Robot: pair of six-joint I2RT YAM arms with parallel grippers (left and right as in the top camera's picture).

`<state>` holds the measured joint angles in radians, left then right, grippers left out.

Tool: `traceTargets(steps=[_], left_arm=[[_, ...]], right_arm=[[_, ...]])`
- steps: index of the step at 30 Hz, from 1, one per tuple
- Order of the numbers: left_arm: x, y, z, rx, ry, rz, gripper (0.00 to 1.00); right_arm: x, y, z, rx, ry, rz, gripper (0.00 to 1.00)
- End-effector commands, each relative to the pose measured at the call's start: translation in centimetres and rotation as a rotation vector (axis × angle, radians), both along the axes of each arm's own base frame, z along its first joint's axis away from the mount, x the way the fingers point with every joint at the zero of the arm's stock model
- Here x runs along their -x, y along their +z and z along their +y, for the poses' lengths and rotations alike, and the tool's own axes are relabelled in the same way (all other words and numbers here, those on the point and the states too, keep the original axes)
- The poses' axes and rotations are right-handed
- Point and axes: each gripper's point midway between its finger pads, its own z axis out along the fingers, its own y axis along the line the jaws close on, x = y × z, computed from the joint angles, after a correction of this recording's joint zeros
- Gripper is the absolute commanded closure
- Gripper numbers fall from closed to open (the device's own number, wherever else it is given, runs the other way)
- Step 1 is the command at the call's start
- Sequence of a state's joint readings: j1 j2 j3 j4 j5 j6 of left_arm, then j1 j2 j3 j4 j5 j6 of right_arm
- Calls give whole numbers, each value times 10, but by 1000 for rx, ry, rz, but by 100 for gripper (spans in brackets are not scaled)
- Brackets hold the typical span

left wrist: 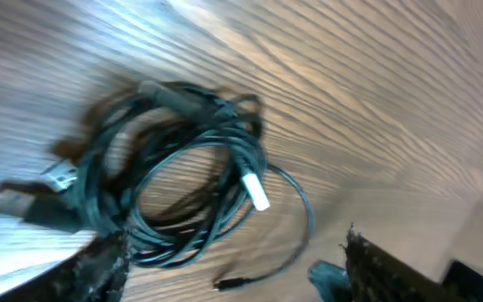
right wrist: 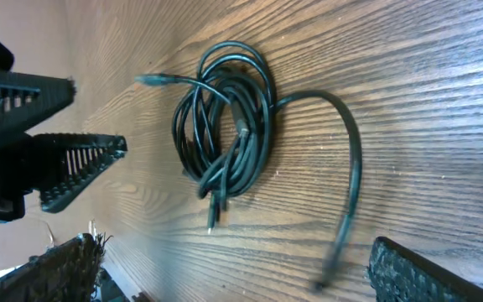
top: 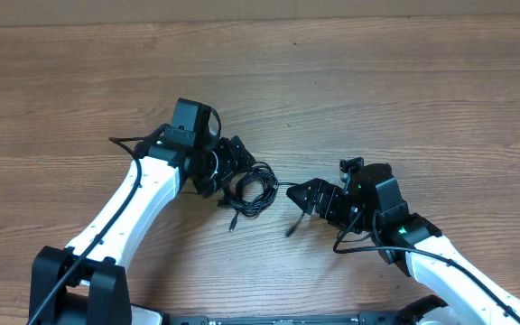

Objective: Untangle cables
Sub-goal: 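Lower the bundle onto the table with both grippers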

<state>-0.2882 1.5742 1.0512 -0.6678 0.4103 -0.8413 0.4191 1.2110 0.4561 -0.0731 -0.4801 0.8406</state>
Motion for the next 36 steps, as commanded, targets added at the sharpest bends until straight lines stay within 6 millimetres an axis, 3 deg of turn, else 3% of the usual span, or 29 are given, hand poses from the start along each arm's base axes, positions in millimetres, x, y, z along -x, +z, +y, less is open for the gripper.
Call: traceTargets(steps=[1,5,8,11,16,20,26,32,33,36], left_arm=[[-5,1,12,-80,52,-16,15],[5,-3,15,-96,50,28,16],[13,-6,14,-106,40,60,34],[23,-10,5,-100,89,122,45],[34,-23,-11,-110,215,228,55],[45,-39,-22,-119,339,345,54],[61,-65,-35,-132,575,545,32],[62,-89,-44,-147,704,613,30],[61,-92,-46,-145,704,612,35],[58,-100,-45,-156,706,601,67]], right_arm=[[4,-7,-3,15,3,16,0],[6,-15,-9,52,-18,44,0],[9,-18,-11,65,-22,61,0],[9,-19,-11,66,-22,62,0],[11,-20,-12,71,-21,73,0],[17,-26,-15,100,7,79,0],[28,-35,-20,156,68,83,0],[31,-38,-23,175,61,101,0],[31,-39,-24,177,60,103,0],[32,-41,-26,191,56,107,0]])
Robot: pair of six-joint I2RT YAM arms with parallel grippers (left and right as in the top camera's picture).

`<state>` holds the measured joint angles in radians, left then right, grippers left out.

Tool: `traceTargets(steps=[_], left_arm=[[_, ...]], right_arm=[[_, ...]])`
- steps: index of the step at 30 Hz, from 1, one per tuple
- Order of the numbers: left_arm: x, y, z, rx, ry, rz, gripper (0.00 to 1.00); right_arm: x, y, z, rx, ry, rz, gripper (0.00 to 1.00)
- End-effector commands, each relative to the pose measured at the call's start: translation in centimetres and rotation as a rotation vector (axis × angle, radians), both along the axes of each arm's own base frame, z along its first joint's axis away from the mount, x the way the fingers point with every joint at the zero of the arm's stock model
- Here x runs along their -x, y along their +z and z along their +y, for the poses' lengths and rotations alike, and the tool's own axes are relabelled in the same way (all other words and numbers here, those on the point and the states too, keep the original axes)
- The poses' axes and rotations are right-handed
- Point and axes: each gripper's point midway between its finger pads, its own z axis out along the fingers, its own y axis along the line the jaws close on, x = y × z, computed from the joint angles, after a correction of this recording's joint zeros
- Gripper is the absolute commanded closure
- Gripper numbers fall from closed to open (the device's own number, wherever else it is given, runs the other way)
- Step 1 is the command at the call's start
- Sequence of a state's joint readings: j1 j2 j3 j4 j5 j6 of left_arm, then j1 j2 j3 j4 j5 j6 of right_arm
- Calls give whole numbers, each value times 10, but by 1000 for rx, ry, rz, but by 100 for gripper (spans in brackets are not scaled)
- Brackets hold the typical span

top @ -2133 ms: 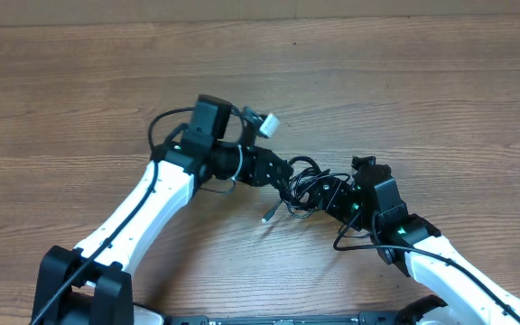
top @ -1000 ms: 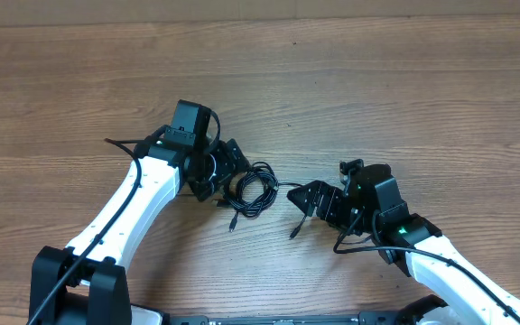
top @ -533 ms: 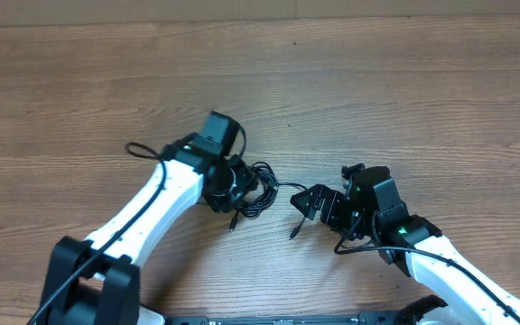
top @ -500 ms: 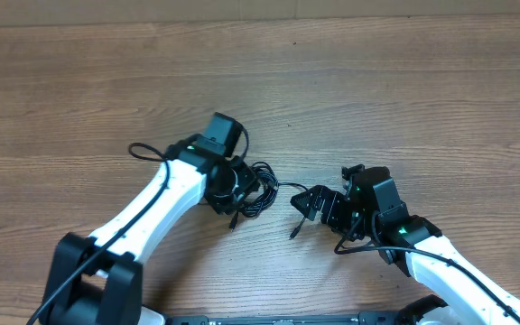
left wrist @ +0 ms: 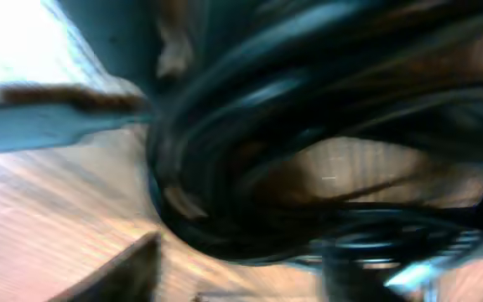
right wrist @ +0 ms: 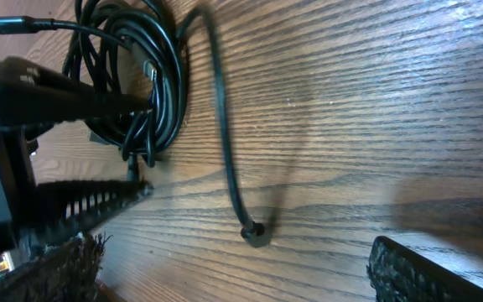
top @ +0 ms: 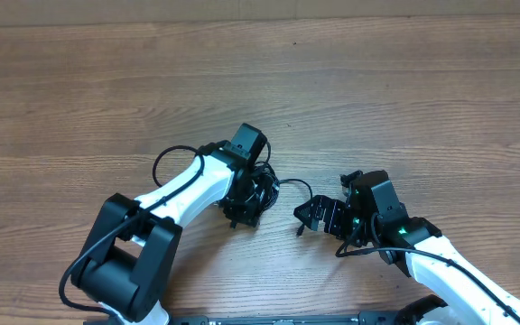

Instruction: Untangle cables

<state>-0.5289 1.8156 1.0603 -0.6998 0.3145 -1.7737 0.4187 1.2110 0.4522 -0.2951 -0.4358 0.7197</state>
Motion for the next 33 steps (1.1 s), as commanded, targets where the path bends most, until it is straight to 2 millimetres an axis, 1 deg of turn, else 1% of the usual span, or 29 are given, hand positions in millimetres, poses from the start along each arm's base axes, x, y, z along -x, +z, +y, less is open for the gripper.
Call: traceTargets(steps=[1,2,3,4,7,10,11,12,14,16,19,20,21,22,23,24,25,27,28,31,32,33], left_arm=[[1,-19,5,-62,44,35,74],[-1,-20,8,-81,22,16,86],[-3,-21,10,-94,1,0,94],[-4,-21,12,-104,-24,-15,96],[-9,-23,19,-137,-118,-64,96],[-19,-22,24,-159,-308,-154,96],[-27,-20,22,-150,-432,-213,96],[-30,-19,20,-145,-496,-243,96],[-40,-13,18,-141,-652,-311,96],[-50,-5,16,-137,-749,-362,96],[-58,11,14,-140,-804,-376,96],[-58,18,14,-140,-805,-363,94],[-58,23,14,-141,-805,-354,80],[-59,26,14,-141,-800,-351,60],[-59,28,11,-130,-780,-346,31],[-57,28,9,-116,-755,-337,27],[-57,28,8,-110,-719,-326,28],[-55,27,8,-108,-648,-300,41],[-52,27,8,-101,-597,-275,43],[-40,27,5,-70,-384,-167,43],[-36,27,2,-58,-322,-134,39],[-31,26,-2,-51,-236,-95,30]], right_arm=[[0,-6,-6,35,-1,-7,0],[0,-6,-6,38,-3,-6,0],[0,-6,-7,41,-4,-6,0],[0,-7,-7,43,-5,-6,0],[-3,-8,-10,62,-19,-15,0],[-3,-9,-11,68,-23,-17,0],[-3,-9,-11,69,-23,-17,0],[-3,-9,-11,69,-24,-18,0],[-4,-9,-13,77,-29,-21,0],[-5,-9,-14,82,-33,-24,0],[-6,-10,-15,91,-39,-27,0],[-6,-10,-15,91,-39,-28,0],[-6,-10,-15,91,-39,-28,0],[-6,-10,-15,92,-40,-28,0],[-7,-10,-16,95,-41,-29,0],[-7,-10,-16,96,-42,-29,0],[-7,-10,-16,96,-43,-30,0],[-7,-10,-16,96,-43,-30,0],[-7,-10,-16,97,-42,-30,0],[-7,-10,-16,97,-42,-30,0],[-7,-10,-16,97,-42,-30,0],[-7,-10,-16,97,-43,-30,0]])
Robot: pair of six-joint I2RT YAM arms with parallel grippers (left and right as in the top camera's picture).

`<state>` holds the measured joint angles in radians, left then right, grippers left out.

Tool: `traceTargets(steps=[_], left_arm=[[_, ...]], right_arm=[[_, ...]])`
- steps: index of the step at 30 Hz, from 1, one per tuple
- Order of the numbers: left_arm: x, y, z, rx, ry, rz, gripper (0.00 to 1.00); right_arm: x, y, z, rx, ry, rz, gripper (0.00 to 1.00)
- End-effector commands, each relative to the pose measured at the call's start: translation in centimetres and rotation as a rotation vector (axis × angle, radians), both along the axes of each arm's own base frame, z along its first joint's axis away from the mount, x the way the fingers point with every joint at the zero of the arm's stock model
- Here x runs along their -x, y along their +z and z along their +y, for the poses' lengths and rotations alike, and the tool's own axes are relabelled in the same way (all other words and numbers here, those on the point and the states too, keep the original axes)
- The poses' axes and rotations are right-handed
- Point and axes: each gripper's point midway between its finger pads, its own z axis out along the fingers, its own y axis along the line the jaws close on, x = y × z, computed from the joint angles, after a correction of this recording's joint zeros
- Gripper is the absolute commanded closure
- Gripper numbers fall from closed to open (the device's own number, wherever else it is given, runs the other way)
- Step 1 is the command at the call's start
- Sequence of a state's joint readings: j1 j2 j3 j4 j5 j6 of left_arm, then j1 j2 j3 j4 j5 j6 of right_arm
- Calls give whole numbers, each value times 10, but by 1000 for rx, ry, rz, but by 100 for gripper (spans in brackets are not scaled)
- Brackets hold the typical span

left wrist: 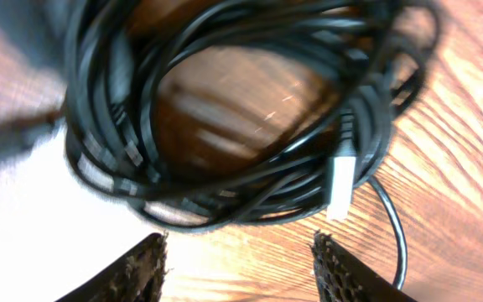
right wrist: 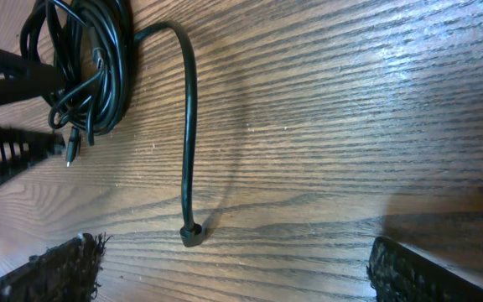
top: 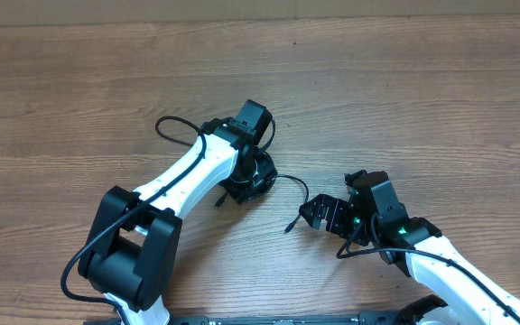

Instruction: Untangle cables

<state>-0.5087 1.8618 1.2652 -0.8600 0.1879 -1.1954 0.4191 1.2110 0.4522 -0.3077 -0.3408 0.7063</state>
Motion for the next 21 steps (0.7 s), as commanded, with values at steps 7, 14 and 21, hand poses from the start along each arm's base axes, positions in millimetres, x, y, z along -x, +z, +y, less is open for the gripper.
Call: traceTargets(steps=[7,14,21], left_arm=[[12,-12,0,-93,585,92,11],[14,-20,12,-143,829,92,35],[2,-21,17,-154,837,19,31]], right_arm=[[4,-9,-9,49,-16,18,0],[12,-13,-13,66,-14,57,0],[10,-15,-17,89,-28,52,0]])
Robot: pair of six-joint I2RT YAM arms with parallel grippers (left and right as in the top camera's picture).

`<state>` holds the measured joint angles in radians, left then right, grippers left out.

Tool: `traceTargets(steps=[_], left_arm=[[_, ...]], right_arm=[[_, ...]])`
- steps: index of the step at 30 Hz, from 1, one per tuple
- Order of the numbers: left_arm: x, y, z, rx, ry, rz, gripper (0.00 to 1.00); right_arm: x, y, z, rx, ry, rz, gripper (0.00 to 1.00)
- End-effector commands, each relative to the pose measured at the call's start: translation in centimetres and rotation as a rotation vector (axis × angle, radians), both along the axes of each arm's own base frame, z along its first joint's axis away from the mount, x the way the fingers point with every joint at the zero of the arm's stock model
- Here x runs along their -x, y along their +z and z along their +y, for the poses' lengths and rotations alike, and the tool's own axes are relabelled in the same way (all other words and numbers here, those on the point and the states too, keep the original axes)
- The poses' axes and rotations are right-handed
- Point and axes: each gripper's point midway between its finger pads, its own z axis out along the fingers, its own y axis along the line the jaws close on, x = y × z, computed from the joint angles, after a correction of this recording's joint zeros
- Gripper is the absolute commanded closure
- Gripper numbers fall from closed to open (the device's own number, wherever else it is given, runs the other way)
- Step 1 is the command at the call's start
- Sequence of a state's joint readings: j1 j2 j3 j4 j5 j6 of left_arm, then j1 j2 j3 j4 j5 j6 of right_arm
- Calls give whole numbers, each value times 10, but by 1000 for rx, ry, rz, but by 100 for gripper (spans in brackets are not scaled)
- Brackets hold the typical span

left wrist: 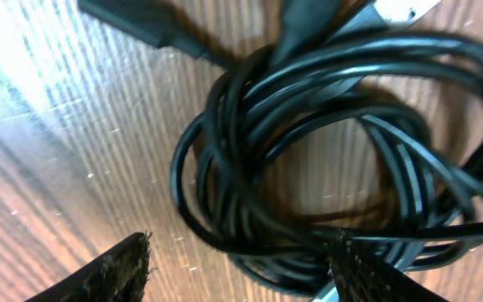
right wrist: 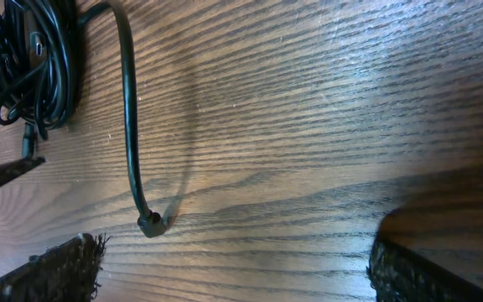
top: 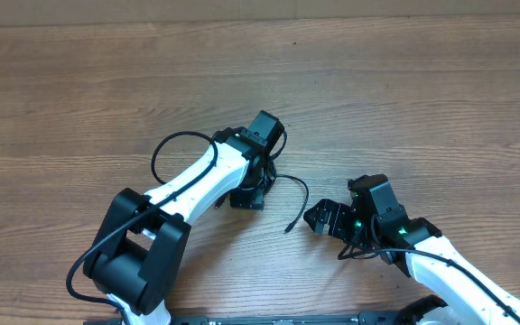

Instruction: Untangle cables

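Note:
A tangled coil of black cables (left wrist: 334,168) lies on the wooden table (top: 404,99). In the overhead view the coil (top: 262,181) is mostly hidden under my left gripper (top: 251,194). The left gripper (left wrist: 241,281) stands open right above it, its right finger (left wrist: 376,273) over the coil's near edge. One loose cable (right wrist: 127,109) arcs out of the coil and ends in a plug (right wrist: 149,224); overhead, that plug (top: 287,229) lies just left of my right gripper (top: 319,217). The right gripper (right wrist: 241,268) is open and empty, with the plug close to its left finger (right wrist: 57,268).
A flat USB plug (left wrist: 405,10) and a dark connector (left wrist: 141,21) stick out at the coil's far side. The left arm's own black lead (top: 165,149) loops over the table left of the coil. Bare wood surrounds both arms.
The left gripper has shifted slightly right and nearer over the coil and turned, still open. The right gripper has edged back a little; the loose plug lies where it was.
At first the left gripper was open to the left of the coil and the right gripper open to its right. Then the left gripper was pressed close onto the coil, later hovering open above it. Both are open now; the coil is still tangled.

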<state>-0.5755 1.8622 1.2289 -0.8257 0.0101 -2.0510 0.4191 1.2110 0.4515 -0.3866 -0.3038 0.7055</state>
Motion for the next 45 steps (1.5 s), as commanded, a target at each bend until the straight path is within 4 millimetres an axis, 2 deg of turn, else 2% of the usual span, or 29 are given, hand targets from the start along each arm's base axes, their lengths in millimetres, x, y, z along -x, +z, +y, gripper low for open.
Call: traceTargets(steps=[1,3,5,6,7,8,11,15,18,22,23,24,28,32,35,39,41,43,45], left_arm=[[2,-10,10,-55,36,1,32],[1,-13,9,-58,35,6,40],[3,-20,6,-57,27,16,44],[5,-25,3,-64,17,25,54],[7,-29,2,-71,11,33,59],[9,-33,2,-78,8,42,69],[12,-32,5,-84,0,56,96],[7,-11,8,-78,-124,11,96],[1,11,6,-65,-287,-57,96],[-1,38,1,-37,-445,-135,96],[-1,47,-1,-18,-457,-157,96],[-1,49,-3,-5,-458,-161,96],[6,58,-18,92,-474,-160,96],[10,61,-32,172,-501,-152,96],[9,64,-39,208,-512,-162,96],[9,70,-55,290,-541,-183,96],[12,72,-59,323,-548,-171,96],[13,73,-62,340,-552,-172,96],[11,74,-64,352,-555,-180,96]], right_arm=[[-1,-4,-5,27,-9,-7,0],[-1,-4,-5,28,-9,-5,0],[0,-4,-6,29,-9,-2,0],[0,-4,-6,30,-9,-1,0],[0,-5,-6,30,-9,1,0],[1,-5,-6,32,-8,5,0],[3,-6,-7,36,-8,14,0],[2,-5,-5,26,-8,12,0],[2,2,7,-44,23,5,0],[-6,24,32,-188,91,-54,1],[-10,32,40,-232,112,-85,5],[-11,34,41,-240,116,-95,7],[-19,41,45,-260,119,-141,26],[-32,54,50,-291,117,-212,31],[-46,71,56,-340,97,-286,34],[-61,82,54,-334,71,-370,48],[-66,84,53,-325,57,-393,52],[-67,87,53,-330,58,-408,60],[-68,87,53,-328,58,-411,82]])
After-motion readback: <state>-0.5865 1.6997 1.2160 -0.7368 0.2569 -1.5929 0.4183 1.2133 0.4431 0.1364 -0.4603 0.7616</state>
